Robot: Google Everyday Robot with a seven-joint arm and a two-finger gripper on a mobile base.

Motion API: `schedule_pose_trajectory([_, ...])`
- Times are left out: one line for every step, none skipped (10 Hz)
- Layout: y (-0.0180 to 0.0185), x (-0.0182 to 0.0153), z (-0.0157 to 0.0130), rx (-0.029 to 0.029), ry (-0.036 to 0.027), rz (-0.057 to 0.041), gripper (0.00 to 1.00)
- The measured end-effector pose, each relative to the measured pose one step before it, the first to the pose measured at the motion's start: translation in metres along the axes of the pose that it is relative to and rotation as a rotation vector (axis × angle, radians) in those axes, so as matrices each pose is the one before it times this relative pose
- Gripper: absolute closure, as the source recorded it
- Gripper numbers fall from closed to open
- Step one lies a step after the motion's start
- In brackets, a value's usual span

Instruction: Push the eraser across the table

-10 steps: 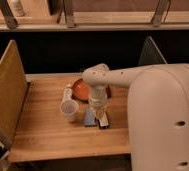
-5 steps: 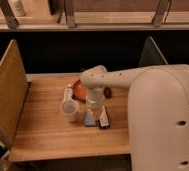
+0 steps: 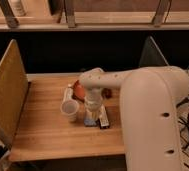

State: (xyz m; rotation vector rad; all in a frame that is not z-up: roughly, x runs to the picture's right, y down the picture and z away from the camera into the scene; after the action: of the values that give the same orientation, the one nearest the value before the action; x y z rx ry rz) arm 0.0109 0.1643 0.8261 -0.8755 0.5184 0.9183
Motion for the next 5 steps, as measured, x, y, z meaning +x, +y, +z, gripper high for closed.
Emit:
schedule_pose_trajectory([-0.00714, -0.00449, 0.00058, 0.00148, -0.00481, 0.00503, 1.00])
schedule_pose_trajectory([-0.00504, -0.00611, 0.00074, -0.00786, -0.00730, 0.00289, 1.00])
schedule_pose_trajectory([-0.00308, -0.00555, 0.00559, -0.02441, -0.00019, 0.00442, 1.00])
schedule_pose_trajectory([-0.00060, -0.00234, 0.00565, -0.02124, 0.00513, 0.00254, 1.00])
schedule_pose_trajectory([-0.00089, -0.00215, 0.00781, -0.02606, 0.00944, 0.00248, 1.00])
